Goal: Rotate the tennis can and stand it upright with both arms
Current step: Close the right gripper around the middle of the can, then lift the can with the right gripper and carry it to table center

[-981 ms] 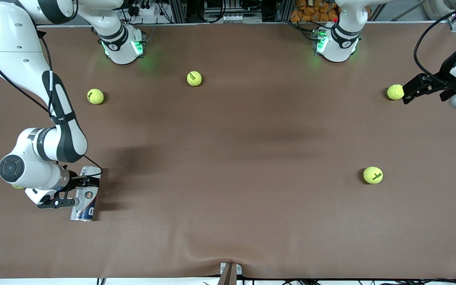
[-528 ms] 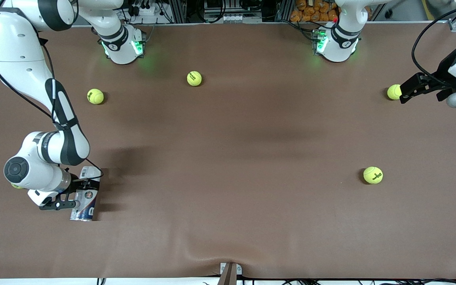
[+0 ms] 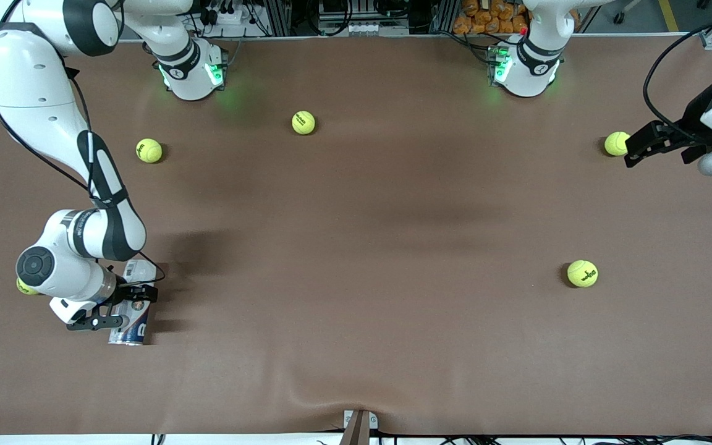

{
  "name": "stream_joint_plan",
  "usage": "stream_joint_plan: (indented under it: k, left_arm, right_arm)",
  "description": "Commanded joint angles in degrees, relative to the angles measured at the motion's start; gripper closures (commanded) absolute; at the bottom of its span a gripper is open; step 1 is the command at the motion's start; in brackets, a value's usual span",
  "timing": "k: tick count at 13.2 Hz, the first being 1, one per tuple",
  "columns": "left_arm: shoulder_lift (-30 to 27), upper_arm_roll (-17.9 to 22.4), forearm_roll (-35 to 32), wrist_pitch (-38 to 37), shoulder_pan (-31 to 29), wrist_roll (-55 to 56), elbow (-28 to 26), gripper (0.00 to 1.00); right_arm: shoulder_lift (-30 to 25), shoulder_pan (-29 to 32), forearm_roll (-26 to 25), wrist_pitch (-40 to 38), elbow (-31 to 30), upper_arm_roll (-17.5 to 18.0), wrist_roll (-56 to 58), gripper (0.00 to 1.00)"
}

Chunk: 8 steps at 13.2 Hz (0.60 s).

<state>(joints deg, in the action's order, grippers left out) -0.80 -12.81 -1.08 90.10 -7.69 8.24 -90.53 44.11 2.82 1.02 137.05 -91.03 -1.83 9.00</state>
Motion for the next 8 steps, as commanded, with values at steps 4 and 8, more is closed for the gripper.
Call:
stream_joint_plan:
  k: [4,8]
  left_arm:
    - [0.44,-0.2,0.9,1.74,-0.66,-0.51,0.09,0.0]
    - [1.06,-0.2,2.13,1.74,-1.8,-0.94,0.35,0.0]
  right_arm:
    - [-2.71,-1.4,-0.06,-2.58,3.39,0.95,4.34,0.52]
    - [-5.61,-8.59,-0.23,-2.58,6.3,0.87,9.89,0.51]
